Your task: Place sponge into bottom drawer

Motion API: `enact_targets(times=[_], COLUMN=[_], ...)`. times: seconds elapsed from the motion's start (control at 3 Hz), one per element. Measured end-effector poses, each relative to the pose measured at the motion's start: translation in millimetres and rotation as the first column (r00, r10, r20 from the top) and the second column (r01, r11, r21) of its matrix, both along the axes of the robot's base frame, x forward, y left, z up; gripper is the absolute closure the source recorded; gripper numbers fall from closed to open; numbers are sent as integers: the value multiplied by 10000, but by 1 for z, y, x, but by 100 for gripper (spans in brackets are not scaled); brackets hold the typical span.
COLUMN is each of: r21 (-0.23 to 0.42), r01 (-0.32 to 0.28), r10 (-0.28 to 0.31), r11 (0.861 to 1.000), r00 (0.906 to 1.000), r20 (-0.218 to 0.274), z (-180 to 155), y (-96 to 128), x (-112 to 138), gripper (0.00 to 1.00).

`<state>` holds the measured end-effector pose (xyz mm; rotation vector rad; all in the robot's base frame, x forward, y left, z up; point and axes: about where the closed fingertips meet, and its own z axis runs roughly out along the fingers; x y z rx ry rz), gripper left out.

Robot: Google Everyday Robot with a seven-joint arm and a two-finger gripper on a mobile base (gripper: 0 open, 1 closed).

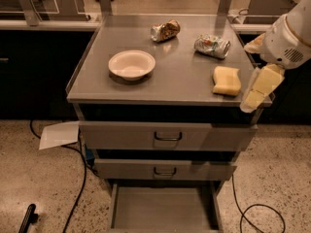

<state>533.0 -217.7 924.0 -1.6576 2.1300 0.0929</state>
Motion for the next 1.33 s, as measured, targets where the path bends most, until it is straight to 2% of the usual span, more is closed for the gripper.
enact_targets(times=[0.33, 0.67, 1.33], r21=[536, 531, 681], r01=[-576, -630, -180], r10=[567, 615, 189], r11=[9969, 9966, 9975], r00=[9982, 9977, 9997], r20=[175, 291, -124], z=[-20, -17, -49], y=[19, 21, 2], x=[31, 26, 42], gripper=[0, 0, 0])
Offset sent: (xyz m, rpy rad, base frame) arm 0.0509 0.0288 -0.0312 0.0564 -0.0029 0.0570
